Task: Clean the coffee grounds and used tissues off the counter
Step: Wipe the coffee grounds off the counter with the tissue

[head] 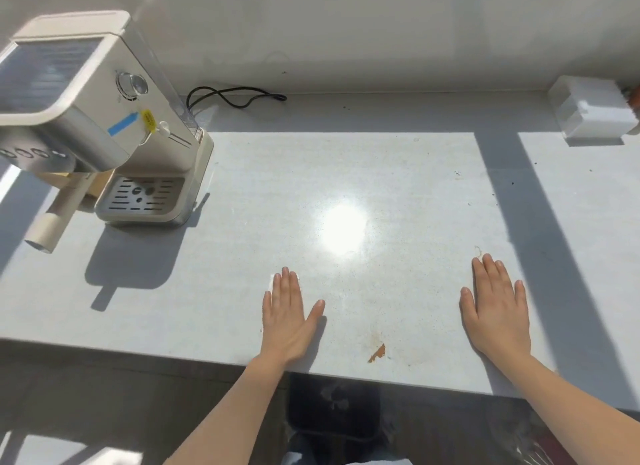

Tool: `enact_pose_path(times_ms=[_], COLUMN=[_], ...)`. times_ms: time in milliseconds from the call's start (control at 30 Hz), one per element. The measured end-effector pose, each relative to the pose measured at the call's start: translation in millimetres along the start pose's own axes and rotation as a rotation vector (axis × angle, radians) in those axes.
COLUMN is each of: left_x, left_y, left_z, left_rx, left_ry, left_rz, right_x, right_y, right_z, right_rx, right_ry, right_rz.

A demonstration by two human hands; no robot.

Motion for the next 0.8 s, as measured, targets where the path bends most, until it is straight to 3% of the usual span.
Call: enact_pose_path(times_ms=[100, 233, 333, 500, 567, 667, 800], left_x=[40.1, 48.7, 20.4, -54.4, -65.7, -57.3, 3.4], left_y=[27.8, 32.0, 13.4, -14.2, -14.8, -14.5, 17.7], left_z=[-63.5, -65.4, -14.3, 139.4, 169.3, 142.6, 25.7], left_rx=[0.232, 0.26, 0.107, -0.296, -0.352, -0.322, -0.016], left_ry=[-0.055, -0.059, -0.028, -0.069, -0.073, -0.117, -0.086], left_rz=[0.07, 0.119, 0.022, -0.102, -0.11, -0.143, -0.027], right_x=[-1.6, -1.7, -0.1, 0.1, 0.4, 1.5, 3.5], right_y=[-0.1, -0.4, 0.2, -0.2, 0.0, -0.2, 0.3], right_z=[0.3, -0.2, 1.4, 0.5, 1.5, 0.9, -1.6], right_rx=[0.0, -0.012, -0.021, -0.013, -0.014, -0.013, -0.014], right_ry=[-0.007, -0.004, 0.001, 0.006, 0.007, 0.013, 0.022], right_rz=[0.001, 0.008, 0.016, 0.015, 0.011, 0.014, 0.024])
Point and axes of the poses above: each hand's wrist, its own y-axis away from the middle knuckle, its own x-axis out of the palm, z = x × y, the point moved 9 cm from there along -y, towards the middle knuckle
